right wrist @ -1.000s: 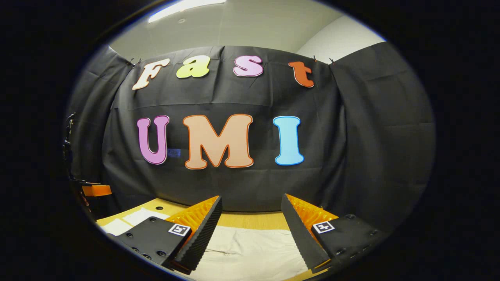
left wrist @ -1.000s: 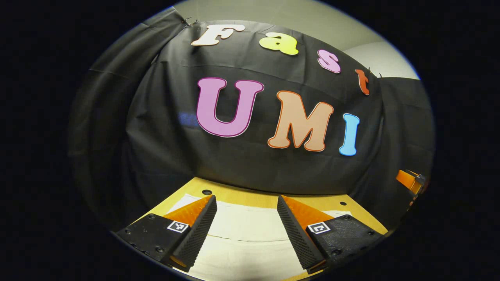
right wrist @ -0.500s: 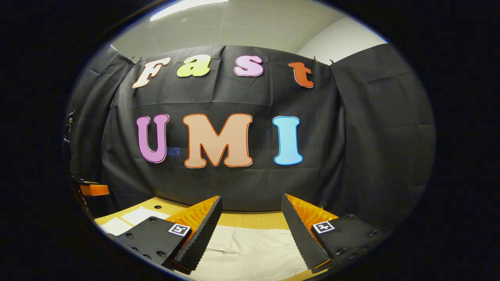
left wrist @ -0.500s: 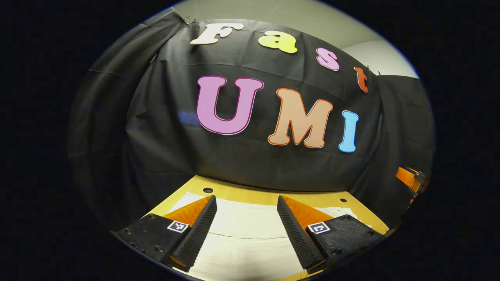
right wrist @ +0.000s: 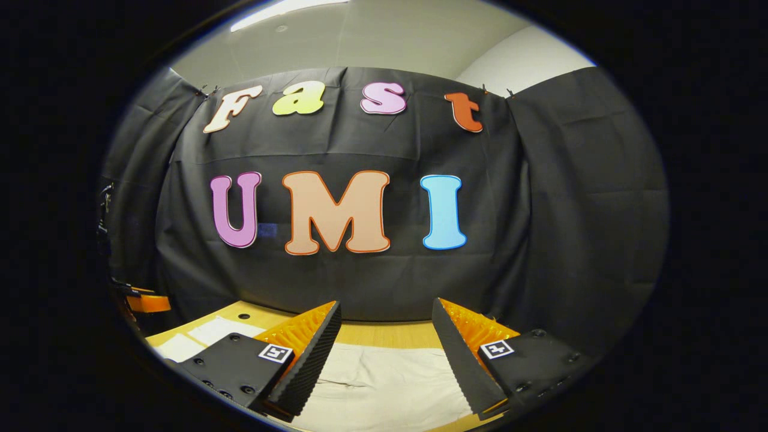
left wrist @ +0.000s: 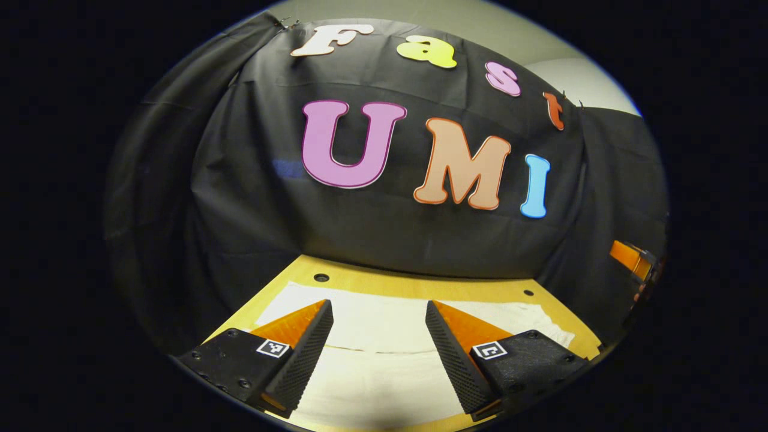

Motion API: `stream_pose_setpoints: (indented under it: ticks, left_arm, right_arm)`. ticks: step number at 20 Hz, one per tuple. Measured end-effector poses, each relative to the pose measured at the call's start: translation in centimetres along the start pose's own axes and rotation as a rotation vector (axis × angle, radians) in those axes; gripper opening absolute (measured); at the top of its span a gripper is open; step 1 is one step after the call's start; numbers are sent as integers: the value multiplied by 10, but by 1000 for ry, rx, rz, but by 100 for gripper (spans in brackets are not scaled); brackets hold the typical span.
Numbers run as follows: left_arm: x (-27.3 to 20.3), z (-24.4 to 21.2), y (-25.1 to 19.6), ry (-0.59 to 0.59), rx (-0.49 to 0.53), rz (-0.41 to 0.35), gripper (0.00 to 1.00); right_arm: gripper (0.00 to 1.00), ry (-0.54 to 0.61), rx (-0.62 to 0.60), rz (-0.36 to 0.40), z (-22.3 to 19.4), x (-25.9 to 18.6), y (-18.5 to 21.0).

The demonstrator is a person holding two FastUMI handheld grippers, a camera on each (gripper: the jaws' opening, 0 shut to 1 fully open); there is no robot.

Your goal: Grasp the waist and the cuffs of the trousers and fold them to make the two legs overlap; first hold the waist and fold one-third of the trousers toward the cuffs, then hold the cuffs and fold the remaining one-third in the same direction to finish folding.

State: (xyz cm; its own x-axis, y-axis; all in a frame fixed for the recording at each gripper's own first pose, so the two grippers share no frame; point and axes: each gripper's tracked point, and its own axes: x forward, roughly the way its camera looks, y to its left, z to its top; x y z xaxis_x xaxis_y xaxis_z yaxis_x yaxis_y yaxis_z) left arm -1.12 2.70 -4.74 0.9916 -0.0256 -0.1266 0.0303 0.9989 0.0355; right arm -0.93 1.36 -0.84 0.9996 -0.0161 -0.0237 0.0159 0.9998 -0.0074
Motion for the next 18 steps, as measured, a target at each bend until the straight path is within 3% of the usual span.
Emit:
stream_pose_setpoints:
  ticks: [3,6,11,16,18]
  left_arm:
    - [-2,-27,14,63,66,-21,95]
    - [-6,-58,22,145,154,-91,94]
    - [-19,-111,38,308,283,-251,94]
    - [-47,-177,71,560,410,-418,90]
    - [-59,-197,87,645,483,-471,93]
  right_arm:
    - [98,10,5,-3,-4,-2,6]
    - [98,27,-2,-10,-12,-5,12]
    - [98,59,-33,-22,-20,-17,17]
    - [98,98,-80,-42,-31,-30,14]
    - [98,117,-98,-46,-38,-34,14]
